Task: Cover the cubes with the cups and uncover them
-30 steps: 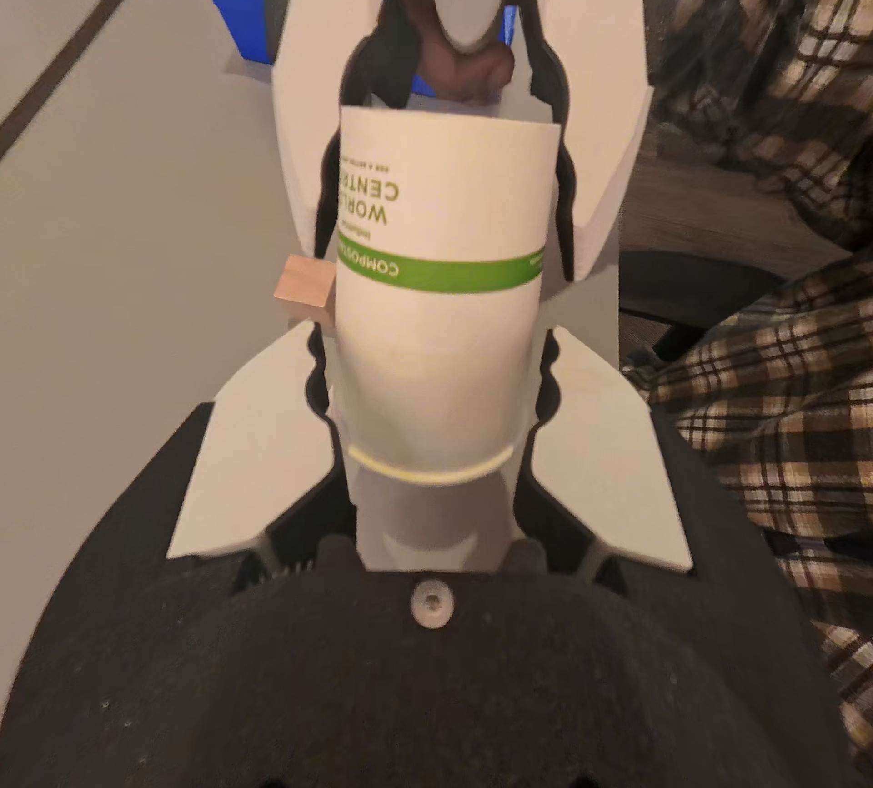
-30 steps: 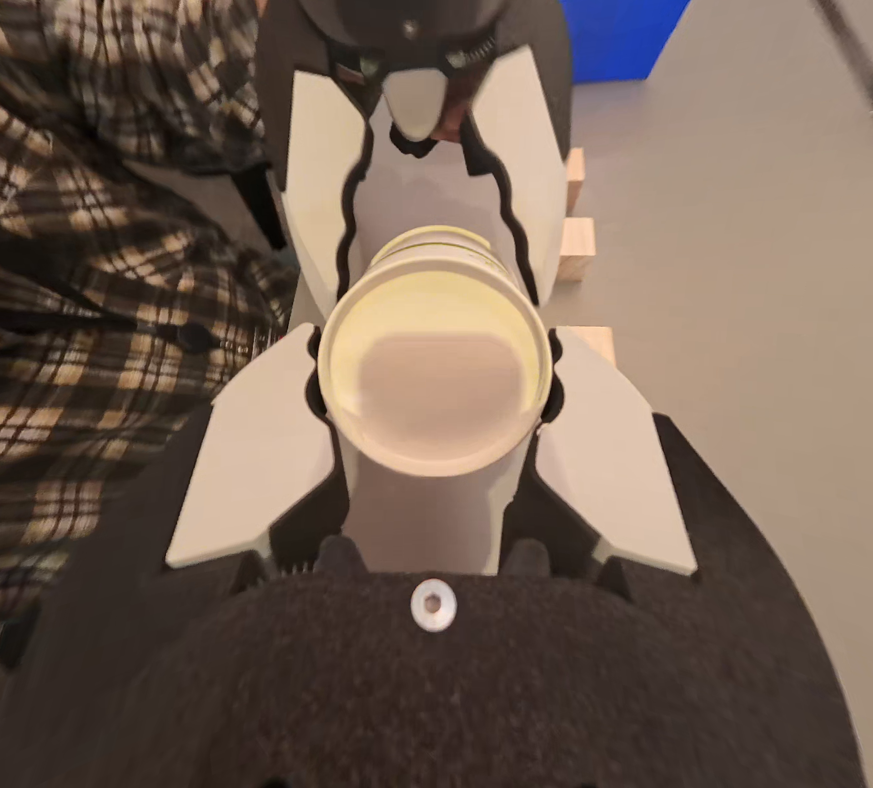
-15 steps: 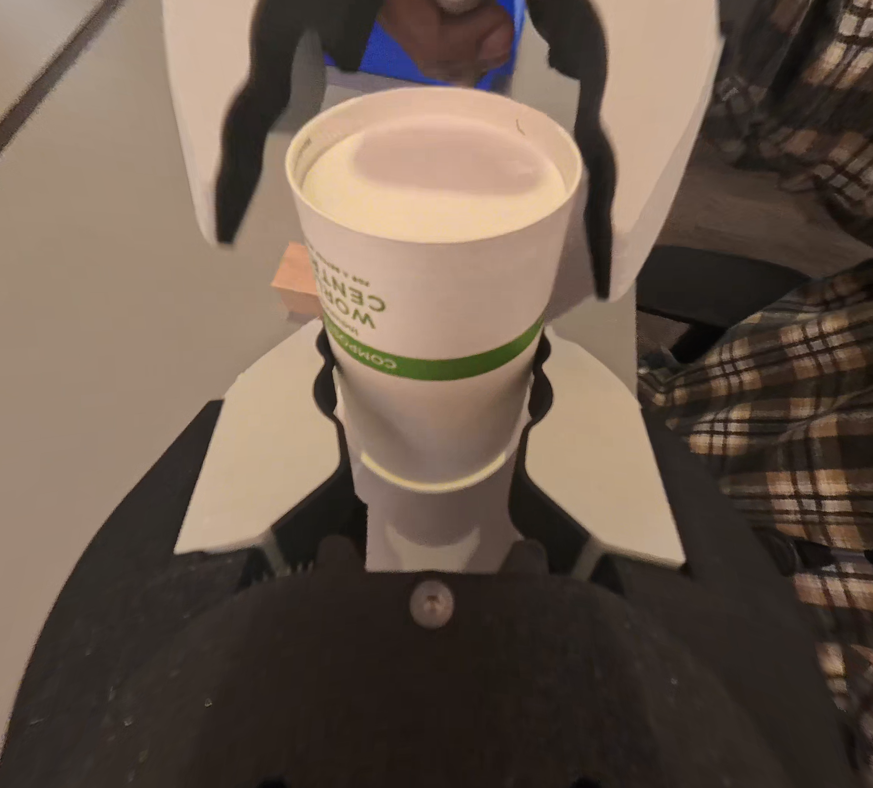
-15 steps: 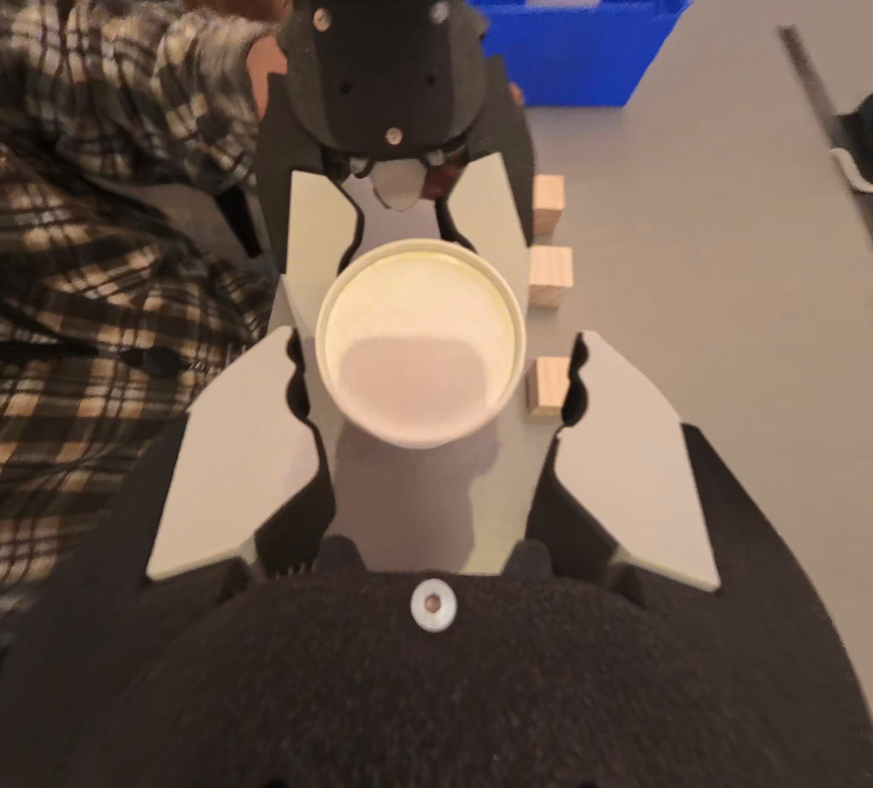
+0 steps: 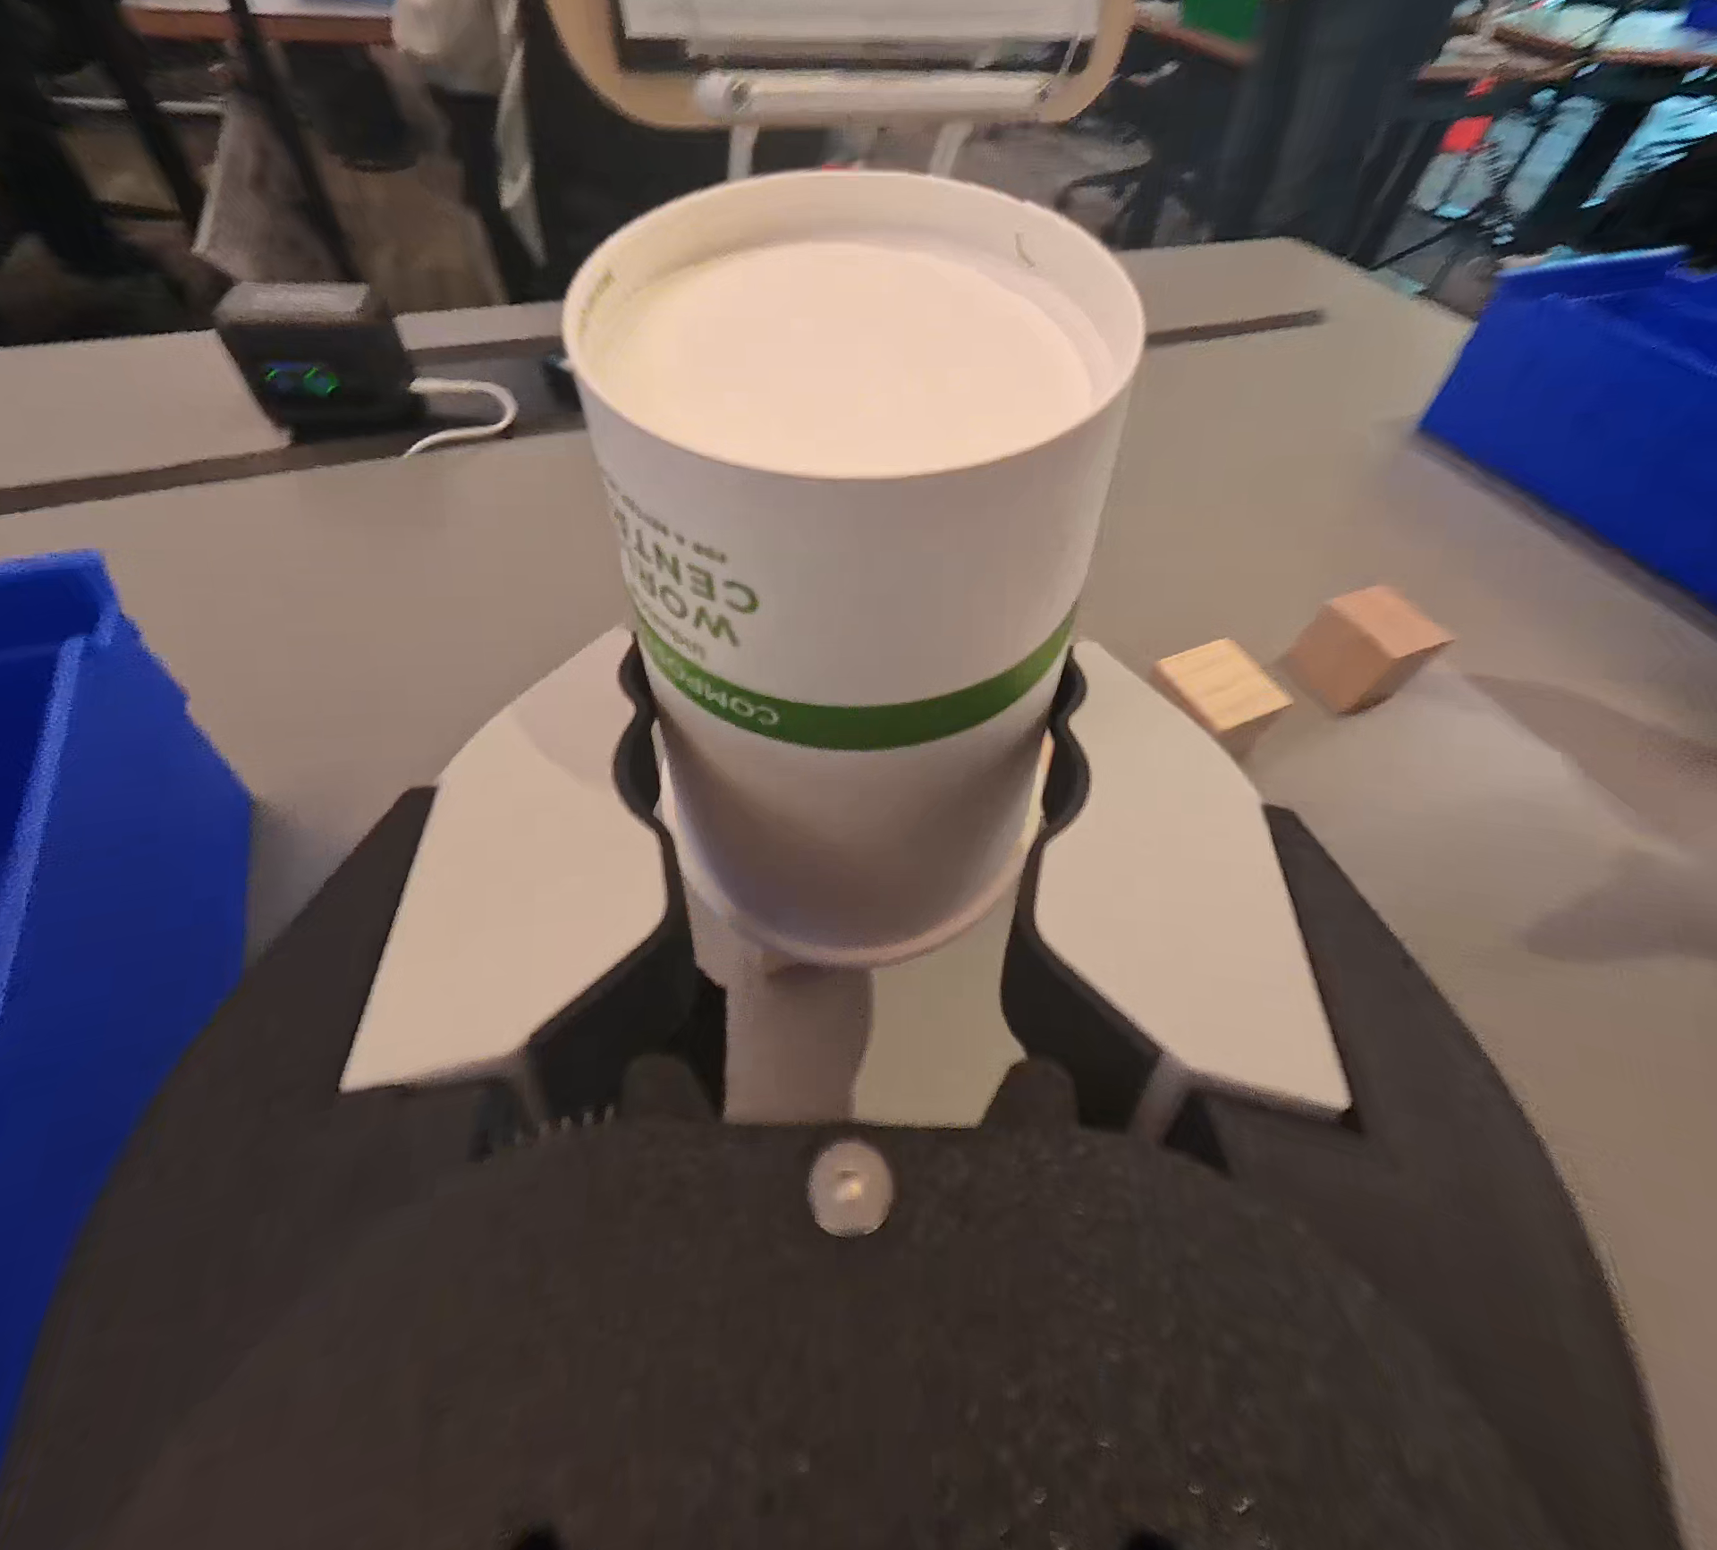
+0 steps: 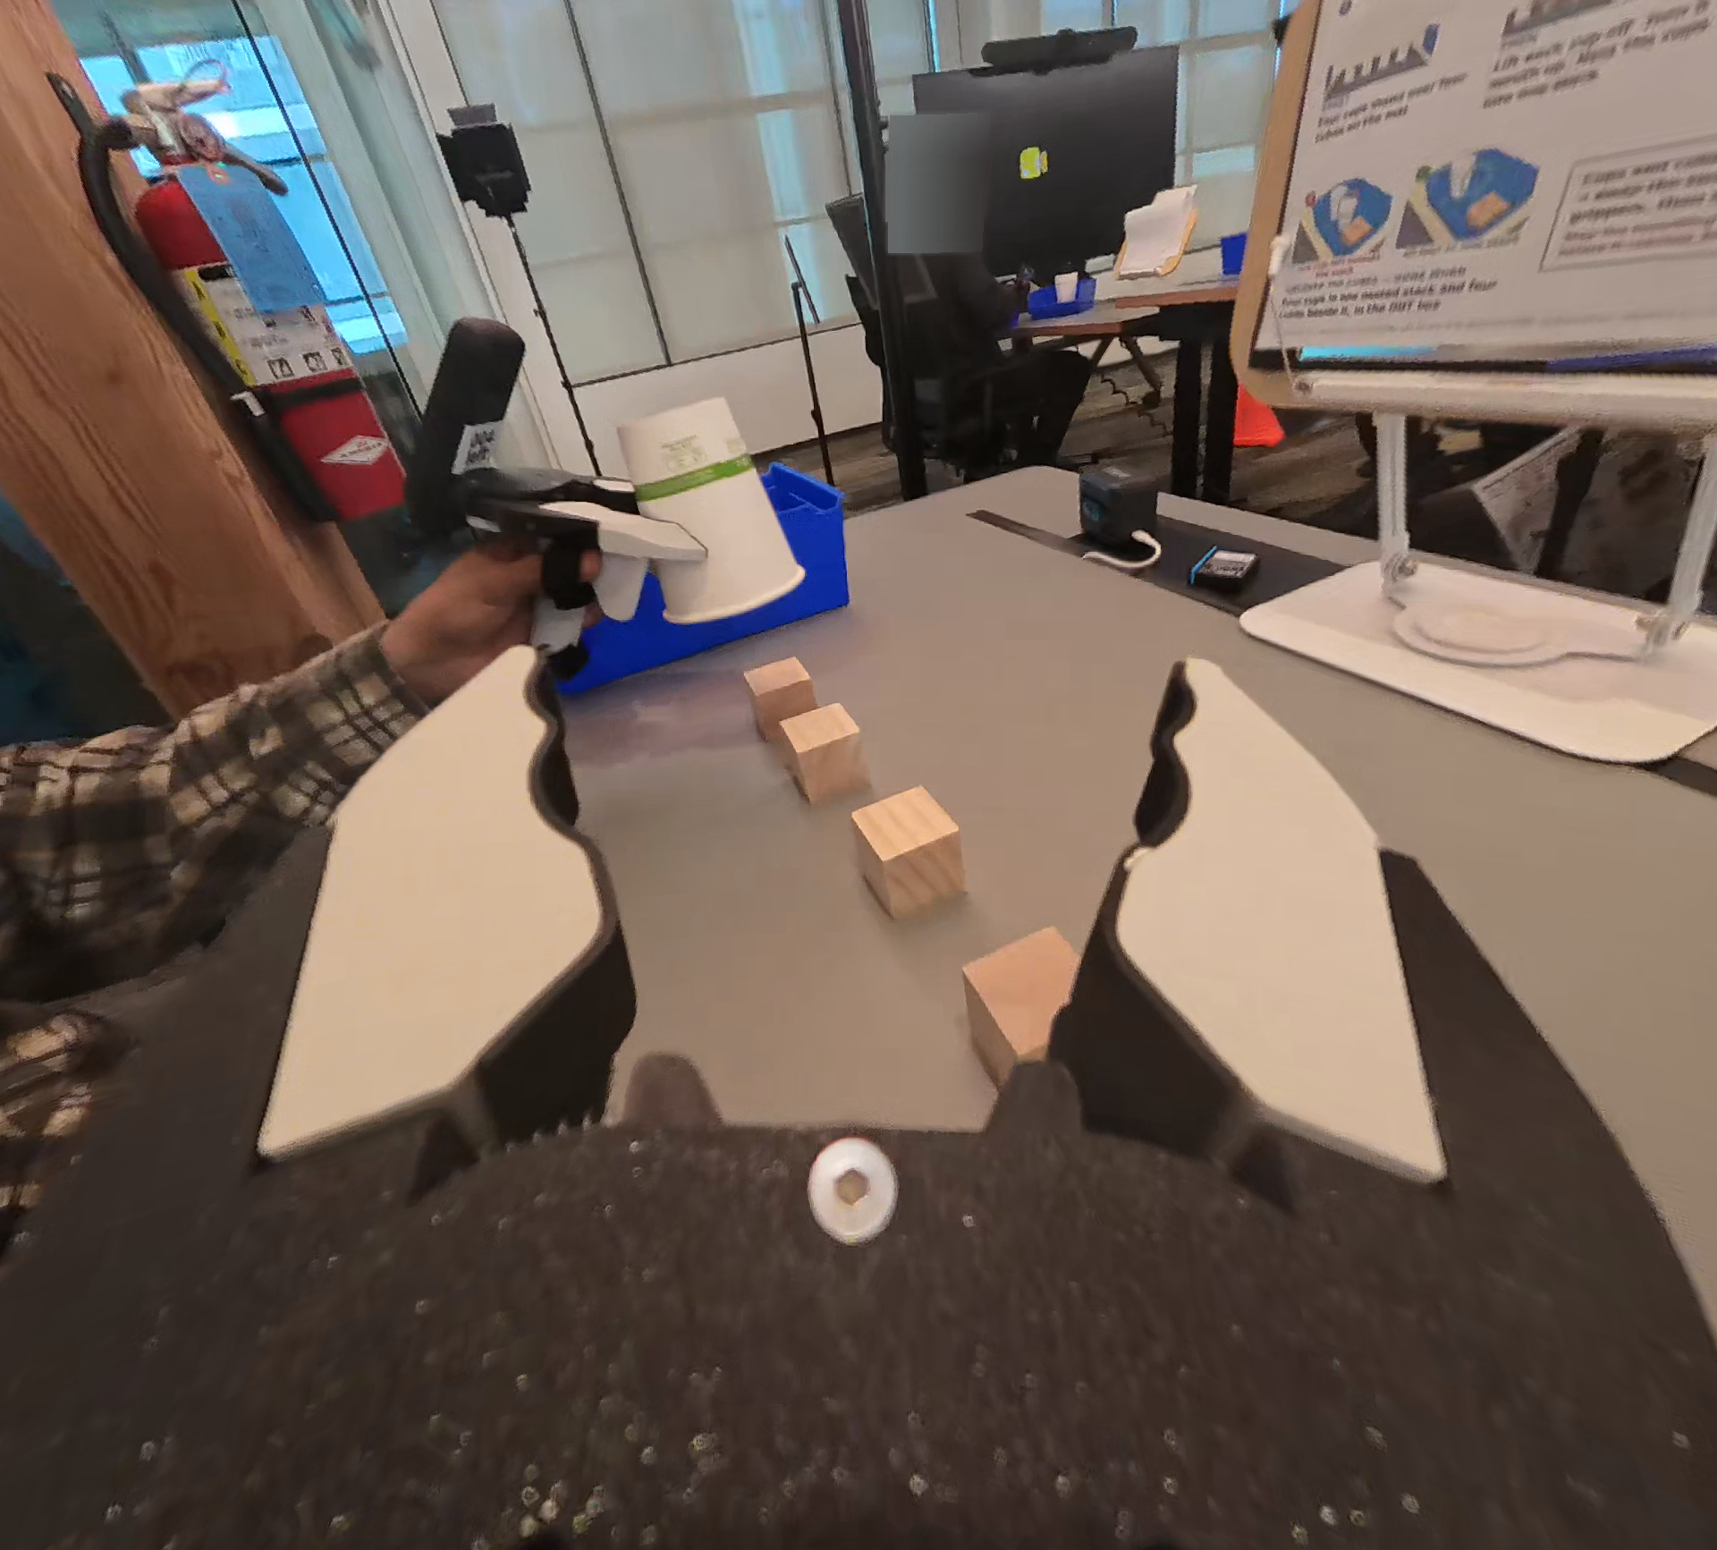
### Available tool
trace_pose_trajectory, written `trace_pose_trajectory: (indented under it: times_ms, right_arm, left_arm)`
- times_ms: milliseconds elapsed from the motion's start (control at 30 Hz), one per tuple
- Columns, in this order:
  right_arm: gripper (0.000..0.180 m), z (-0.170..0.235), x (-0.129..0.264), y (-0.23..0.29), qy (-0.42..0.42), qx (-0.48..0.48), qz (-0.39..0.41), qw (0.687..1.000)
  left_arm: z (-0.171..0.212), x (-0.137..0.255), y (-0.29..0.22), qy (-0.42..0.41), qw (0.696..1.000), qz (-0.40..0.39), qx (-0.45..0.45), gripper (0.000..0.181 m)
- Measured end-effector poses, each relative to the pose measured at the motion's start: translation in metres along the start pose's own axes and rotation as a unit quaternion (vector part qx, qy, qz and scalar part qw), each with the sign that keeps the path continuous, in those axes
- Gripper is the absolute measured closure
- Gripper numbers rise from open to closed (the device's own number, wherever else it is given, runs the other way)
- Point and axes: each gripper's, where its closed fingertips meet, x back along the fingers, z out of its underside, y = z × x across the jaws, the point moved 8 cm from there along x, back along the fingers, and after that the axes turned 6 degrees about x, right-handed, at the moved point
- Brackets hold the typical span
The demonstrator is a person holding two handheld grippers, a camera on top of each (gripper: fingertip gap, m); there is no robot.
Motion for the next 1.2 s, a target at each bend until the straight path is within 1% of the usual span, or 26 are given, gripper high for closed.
trace_pose_trajectory:
  times_ms: [100,200,567,767,833,1067,1200]
  right_arm:
    - [0.063,0.012,0.003,-0.004,0.002,-0.012,-0.002,1.000]
    - [0.064,0.016,0.006,-0.004,0.001,-0.012,-0.005,1.000]
    - [0.065,0.016,0.012,-0.003,0.002,-0.011,-0.010,1.000]
    - [0.065,0.012,0.013,0.000,0.006,-0.005,-0.014,1.000]
    - [0.063,0.011,0.013,0.002,0.008,0.000,-0.013,1.000]
    - [0.059,0.006,0.013,0.004,0.004,0.007,-0.011,1.000]
    - [0.057,0.007,0.012,0.006,0.006,0.008,-0.011,1.000]
  left_arm:
    - [0.015,-0.009,0.011,0.008,0.999,-0.039,0.003,0.100]
    - [0.026,-0.018,0.017,0.023,0.998,-0.053,0.013,0.099]
    - [0.053,-0.035,0.020,0.071,0.995,-0.062,0.018,0.099]
    - [0.072,-0.043,0.020,0.131,0.990,-0.059,0.010,0.098]
    - [0.071,-0.040,0.020,0.124,0.990,-0.069,0.009,0.097]
    - [0.064,-0.021,0.015,0.113,0.988,-0.108,0.012,0.054]
    - [0.038,0.007,0.000,0.076,0.992,-0.099,0.017,0.043]
